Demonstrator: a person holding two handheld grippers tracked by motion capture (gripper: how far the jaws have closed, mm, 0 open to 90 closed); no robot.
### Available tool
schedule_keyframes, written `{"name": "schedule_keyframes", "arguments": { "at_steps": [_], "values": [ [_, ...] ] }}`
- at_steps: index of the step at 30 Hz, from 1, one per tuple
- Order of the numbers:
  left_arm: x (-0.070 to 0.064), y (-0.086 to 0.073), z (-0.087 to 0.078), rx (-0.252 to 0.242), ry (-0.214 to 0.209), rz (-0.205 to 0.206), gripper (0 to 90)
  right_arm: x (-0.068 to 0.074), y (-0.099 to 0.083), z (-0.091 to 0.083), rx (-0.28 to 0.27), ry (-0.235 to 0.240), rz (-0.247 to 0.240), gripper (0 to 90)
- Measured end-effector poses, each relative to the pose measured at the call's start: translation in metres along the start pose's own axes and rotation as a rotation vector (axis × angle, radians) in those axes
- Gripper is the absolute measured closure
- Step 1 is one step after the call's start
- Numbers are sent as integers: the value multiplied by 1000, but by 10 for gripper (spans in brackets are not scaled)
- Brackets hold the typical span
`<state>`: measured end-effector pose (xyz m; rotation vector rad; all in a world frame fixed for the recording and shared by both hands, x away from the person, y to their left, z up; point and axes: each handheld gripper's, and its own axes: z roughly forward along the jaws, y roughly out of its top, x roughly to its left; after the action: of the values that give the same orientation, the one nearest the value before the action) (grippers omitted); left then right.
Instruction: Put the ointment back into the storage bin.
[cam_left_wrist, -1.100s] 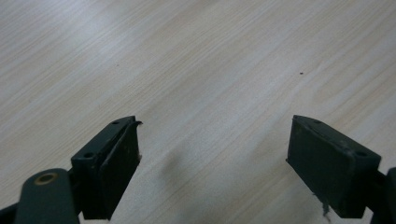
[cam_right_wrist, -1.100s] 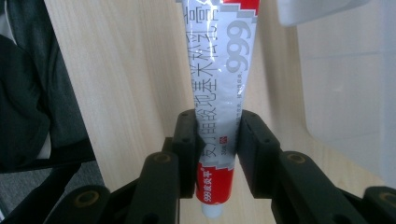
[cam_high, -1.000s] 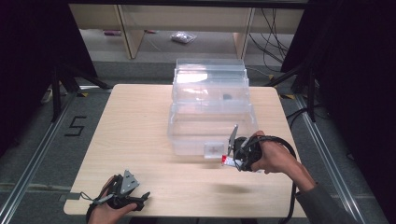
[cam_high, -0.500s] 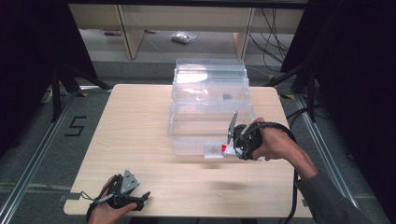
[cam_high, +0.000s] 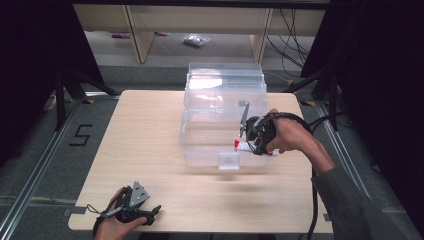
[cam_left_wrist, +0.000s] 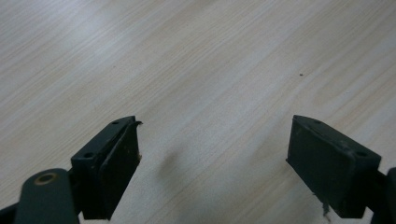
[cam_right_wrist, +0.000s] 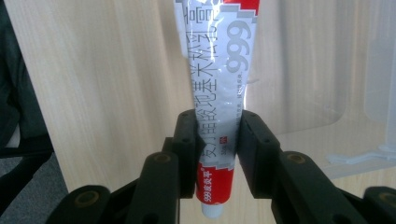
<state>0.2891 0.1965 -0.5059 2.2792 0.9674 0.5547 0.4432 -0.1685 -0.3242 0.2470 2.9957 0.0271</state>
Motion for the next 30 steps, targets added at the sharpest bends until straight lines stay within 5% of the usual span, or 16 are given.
{"name": "schedule_keyframes", "arguments": {
  "at_steps": [6, 7, 12, 13, 19, 25, 30],
  "values": [
    [-1, 0, 4, 4, 6, 15, 163, -18, 2, 7, 10, 6, 1, 703],
    [-1, 0, 4, 2, 6, 13, 163, -18, 3, 7, 22, 10, 34, 702],
    [-1, 0, 2, -9, -9, 2, 163, -35, 3, 18, 32, -3, 1, 702],
    [-1, 0, 2, -10, -9, 4, 163, -34, 4, 20, 51, 13, 44, 702],
    [-1, 0, 3, -1, 0, 7, 162, -47, 5, 31, 45, 14, 16, 703],
    [-1, 0, 4, 12, 9, 16, 162, -54, 4, 40, 73, 25, 51, 702],
    [0, 0, 4, -3, -18, 3, 162, -63, 5, 56, 79, 27, -1, 702]
  ]
}}
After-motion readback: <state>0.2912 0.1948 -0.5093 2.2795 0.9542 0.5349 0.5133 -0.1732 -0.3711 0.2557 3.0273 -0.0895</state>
